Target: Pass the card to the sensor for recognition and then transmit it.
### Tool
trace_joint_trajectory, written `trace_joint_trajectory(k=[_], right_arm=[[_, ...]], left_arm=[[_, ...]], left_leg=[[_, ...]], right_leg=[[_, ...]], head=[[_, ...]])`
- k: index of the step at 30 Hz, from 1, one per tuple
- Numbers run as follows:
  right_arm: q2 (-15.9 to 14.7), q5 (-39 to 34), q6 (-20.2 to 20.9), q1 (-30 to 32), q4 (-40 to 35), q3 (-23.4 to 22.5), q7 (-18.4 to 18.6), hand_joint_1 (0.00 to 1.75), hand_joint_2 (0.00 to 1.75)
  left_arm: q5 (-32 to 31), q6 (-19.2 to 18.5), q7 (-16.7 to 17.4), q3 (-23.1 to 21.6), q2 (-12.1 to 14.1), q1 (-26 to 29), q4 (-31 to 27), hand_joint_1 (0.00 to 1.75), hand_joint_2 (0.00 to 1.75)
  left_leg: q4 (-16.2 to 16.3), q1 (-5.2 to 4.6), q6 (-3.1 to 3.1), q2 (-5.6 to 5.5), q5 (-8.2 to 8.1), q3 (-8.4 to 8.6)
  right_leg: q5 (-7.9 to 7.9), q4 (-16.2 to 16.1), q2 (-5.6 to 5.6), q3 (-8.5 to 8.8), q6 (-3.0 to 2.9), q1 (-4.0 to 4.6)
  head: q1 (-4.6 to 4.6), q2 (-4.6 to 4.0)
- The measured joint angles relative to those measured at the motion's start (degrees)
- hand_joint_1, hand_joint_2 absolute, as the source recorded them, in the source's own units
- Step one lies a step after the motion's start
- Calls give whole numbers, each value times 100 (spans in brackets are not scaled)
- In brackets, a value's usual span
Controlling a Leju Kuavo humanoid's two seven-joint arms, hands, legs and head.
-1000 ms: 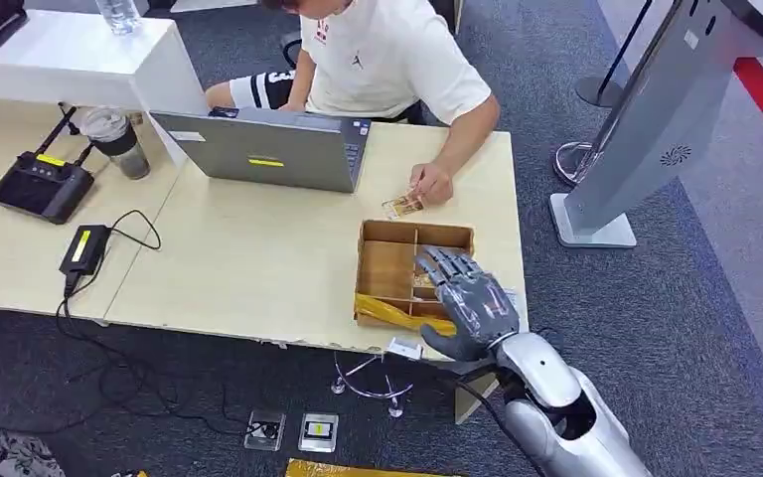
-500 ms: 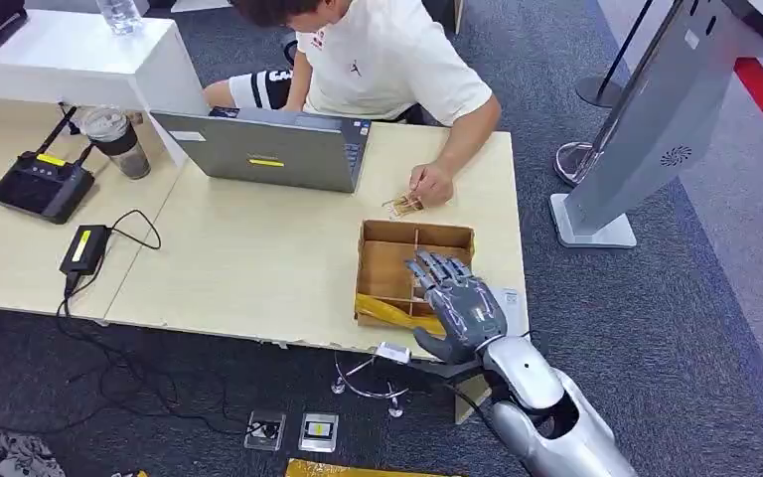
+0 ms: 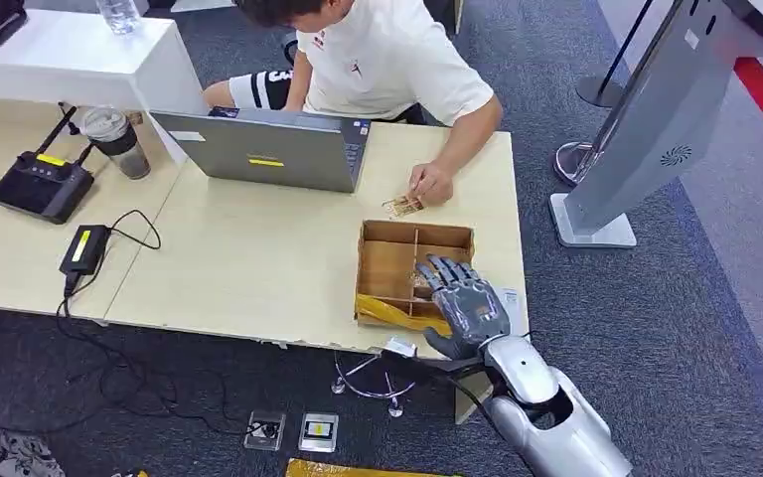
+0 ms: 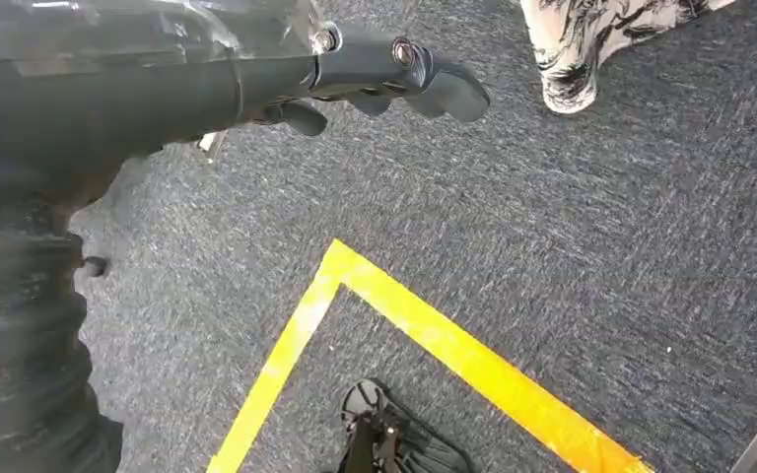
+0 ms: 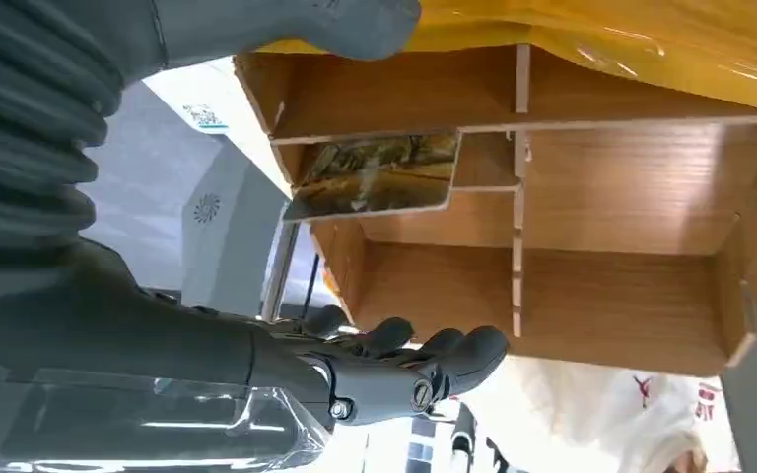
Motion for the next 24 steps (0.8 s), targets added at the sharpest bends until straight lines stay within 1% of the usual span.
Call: trace_joint_trajectory(k=[18, 21, 23, 24], right_arm=[[-2, -2, -125, -64, 392, -28, -18, 9, 175], [0, -6, -148, -66, 433, -48, -33, 12, 175], [11, -13, -182, -72, 464, -68, -50, 23, 175], [13, -20, -197, -74, 479, -68, -61, 24, 175]], left_arm=[[48, 11, 42, -2, 2, 0, 0, 0, 175], [48, 11, 42, -2, 2, 0, 0, 0, 175], [48, 11, 44, -2, 2, 0, 0, 0, 175], [48, 11, 46, -2, 2, 0, 0, 0, 175]], left_leg=[[0, 0, 0, 0, 0, -1], [0, 0, 0, 0, 0, 0], [0, 0, 0, 0, 0, 0], [0, 0, 0, 0, 0, 0]], right_leg=[[0, 0, 0, 0, 0, 0], [0, 0, 0, 0, 0, 0], [0, 0, 0, 0, 0, 0], [0, 0, 0, 0, 0, 0]], head=[[0, 0], [0, 0], [0, 0], [0, 0]])
